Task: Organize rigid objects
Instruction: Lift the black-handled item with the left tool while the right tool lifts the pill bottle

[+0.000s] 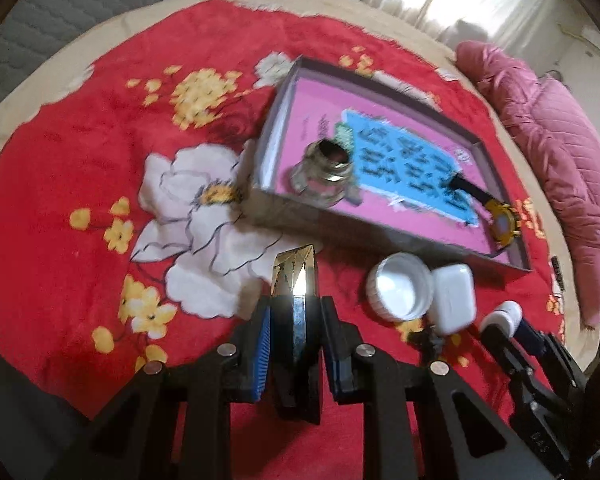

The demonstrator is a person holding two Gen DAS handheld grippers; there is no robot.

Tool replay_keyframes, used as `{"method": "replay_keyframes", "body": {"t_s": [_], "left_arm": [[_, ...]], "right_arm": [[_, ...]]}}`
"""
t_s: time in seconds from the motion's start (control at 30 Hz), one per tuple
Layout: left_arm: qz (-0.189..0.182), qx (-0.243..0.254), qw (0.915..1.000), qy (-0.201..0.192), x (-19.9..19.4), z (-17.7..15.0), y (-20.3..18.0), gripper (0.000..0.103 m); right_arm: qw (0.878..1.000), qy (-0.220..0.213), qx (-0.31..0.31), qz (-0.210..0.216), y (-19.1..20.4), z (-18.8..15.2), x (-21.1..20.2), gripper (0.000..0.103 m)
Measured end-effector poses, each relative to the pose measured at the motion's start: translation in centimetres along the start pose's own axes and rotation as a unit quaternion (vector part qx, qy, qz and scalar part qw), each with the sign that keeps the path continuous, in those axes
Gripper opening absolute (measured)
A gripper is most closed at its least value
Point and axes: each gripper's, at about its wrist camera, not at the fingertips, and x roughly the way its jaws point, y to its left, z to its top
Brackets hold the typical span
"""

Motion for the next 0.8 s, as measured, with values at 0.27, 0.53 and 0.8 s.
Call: {"method": "replay_keyframes", "body": {"t_s": [0.27,0.53,0.8], "left_arm": [[-0.014,0.035,0.9986,-0.036,-0.9,1.3,-2.5,0.023],[-0.014,0.065,0.9959,-0.061,-1.7,1.7,-3.9,0.023],[-0.009,0.083,0.9941,-0.069,-1.4,1.5,-4.6,0.023]], "right_arm": [[1.0,-0.011,0.01,0.0,-0.6,0.2,-0.3,0.048],[0.999,-0.042,0.014,0.006,-1.0,0.8,-1.3,0.048],[0.998,-0.056,0.005,0.005,-0.7,1.2,-1.6,0.048]]}}
